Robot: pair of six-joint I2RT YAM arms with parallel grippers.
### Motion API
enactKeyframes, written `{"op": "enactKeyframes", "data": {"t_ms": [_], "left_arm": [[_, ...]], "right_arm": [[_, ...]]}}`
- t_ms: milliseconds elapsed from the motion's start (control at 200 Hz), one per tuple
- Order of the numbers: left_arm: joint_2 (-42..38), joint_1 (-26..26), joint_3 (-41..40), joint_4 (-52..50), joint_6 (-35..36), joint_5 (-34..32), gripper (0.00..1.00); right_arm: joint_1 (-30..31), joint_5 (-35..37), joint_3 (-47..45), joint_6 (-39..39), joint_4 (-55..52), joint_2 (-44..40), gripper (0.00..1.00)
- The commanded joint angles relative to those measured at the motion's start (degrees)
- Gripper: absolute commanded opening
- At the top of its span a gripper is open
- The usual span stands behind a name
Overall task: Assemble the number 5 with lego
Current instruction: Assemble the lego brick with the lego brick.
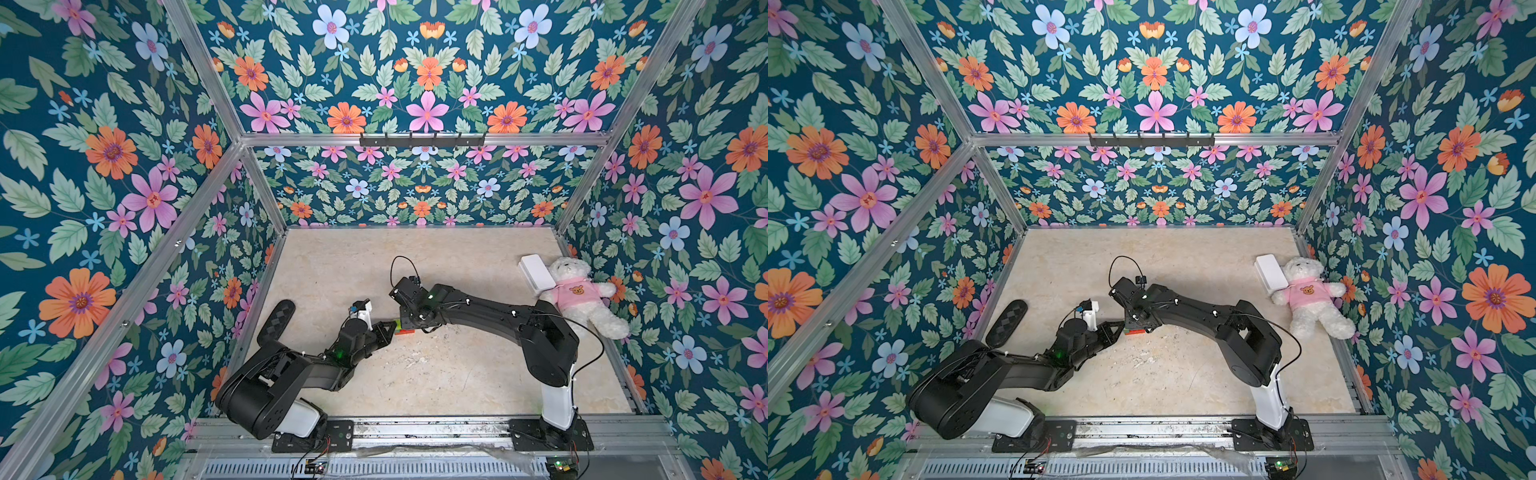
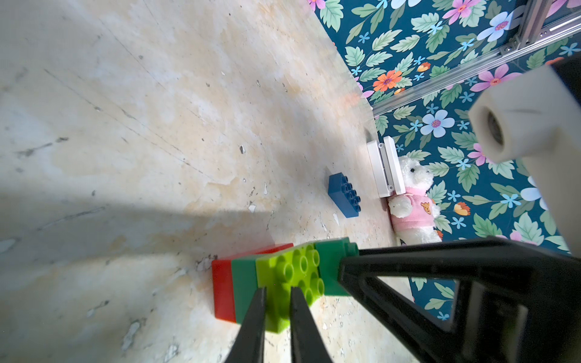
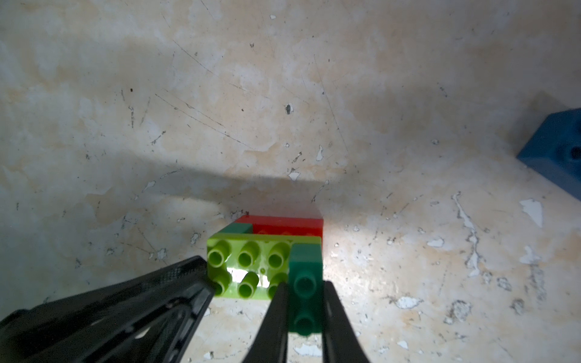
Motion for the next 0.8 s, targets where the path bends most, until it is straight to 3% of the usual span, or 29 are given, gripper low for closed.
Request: {"op": "enactKeyframes", "data": {"t_ms": [0, 155, 630, 795], "left_arm": [[0.6, 0.0, -0.5, -12.0, 0.6, -1.5, 0.17], [0.9, 0.0, -0.5, -12.1, 0.6, -1.6, 0.17], [1.0, 0.0, -0.4, -12.6, 0.8, -1.5, 0.17], [0.9, 0.0, -0.4, -12.8, 0.9, -1.6, 0.17]], "right_arm": [[0.1, -0.5, 0.2, -0.3, -0.6, 0.0, 0.00], [0.1, 0.1, 0.3, -0.3, -0.7, -0.5, 0.00], [0.0, 1.8, 0.7, -0.4, -0.9, -2.2, 0.34], [-0.4, 2.0, -0.3, -0.5, -0.1, -3.9, 0.38]]}}
